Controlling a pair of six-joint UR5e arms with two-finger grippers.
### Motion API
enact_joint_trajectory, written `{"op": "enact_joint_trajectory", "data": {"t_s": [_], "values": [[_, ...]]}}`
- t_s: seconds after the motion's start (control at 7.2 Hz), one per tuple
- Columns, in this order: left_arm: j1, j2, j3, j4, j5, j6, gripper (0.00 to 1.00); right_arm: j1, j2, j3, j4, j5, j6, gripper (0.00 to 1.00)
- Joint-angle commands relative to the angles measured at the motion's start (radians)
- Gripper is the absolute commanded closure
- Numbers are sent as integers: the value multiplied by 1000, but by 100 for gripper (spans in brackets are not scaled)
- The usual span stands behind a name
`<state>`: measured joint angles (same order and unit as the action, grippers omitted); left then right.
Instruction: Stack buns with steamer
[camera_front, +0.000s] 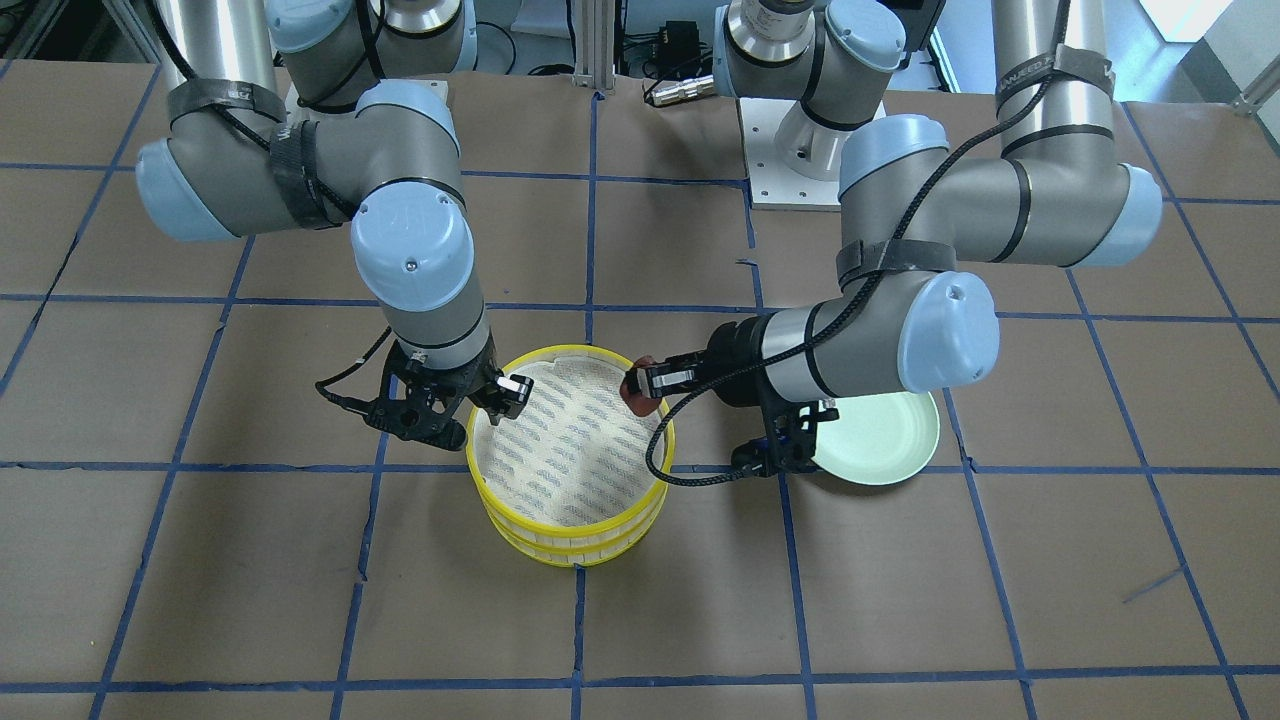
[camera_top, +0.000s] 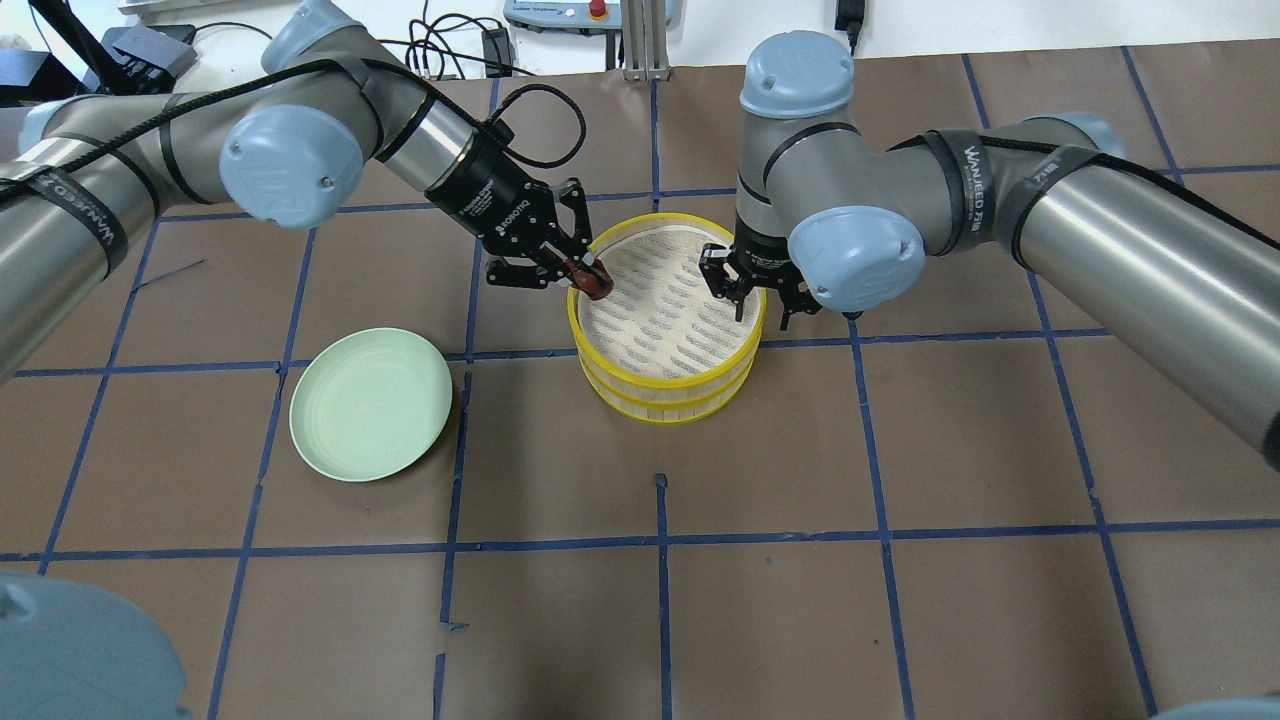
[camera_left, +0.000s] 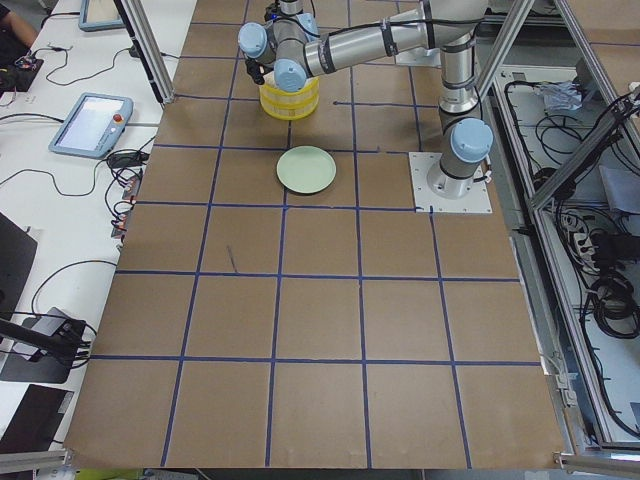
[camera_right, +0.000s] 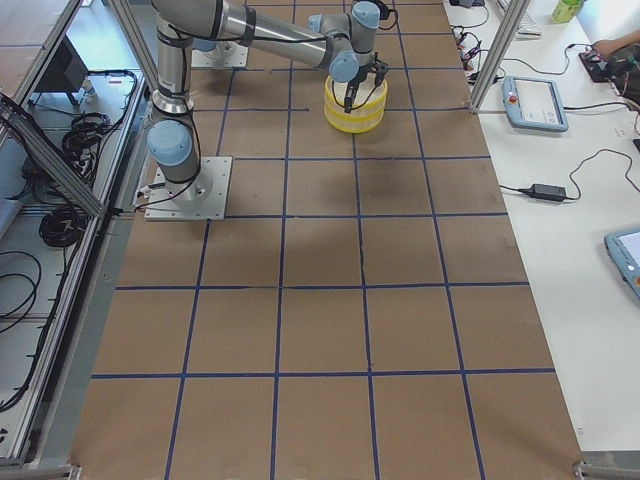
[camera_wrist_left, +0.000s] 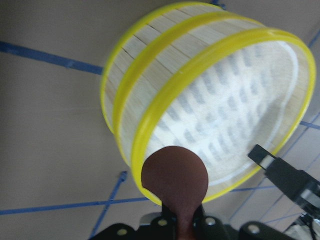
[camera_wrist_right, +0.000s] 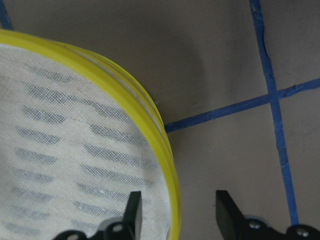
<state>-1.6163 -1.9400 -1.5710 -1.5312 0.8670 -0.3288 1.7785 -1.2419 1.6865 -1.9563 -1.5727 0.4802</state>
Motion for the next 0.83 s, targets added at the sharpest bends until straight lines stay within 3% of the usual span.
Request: {"op": "enact_joint_trajectory", "data": {"t_s": [0.0,0.14,0.28,0.69], "values": [[-36,-1,0,48,-23,-7,1,-107,-80,-16,37,2,-120,4],[-36,-1,2,86,-16,-7,0,-188,-152,-21,115,13,-226,4],[-37,-1,11,115,51,-6,0,-236,-222,-28,172,13,-312,1],[-59,7,52,134,112,-59,0,-220,-336,-241,513,13,-336,1]]}}
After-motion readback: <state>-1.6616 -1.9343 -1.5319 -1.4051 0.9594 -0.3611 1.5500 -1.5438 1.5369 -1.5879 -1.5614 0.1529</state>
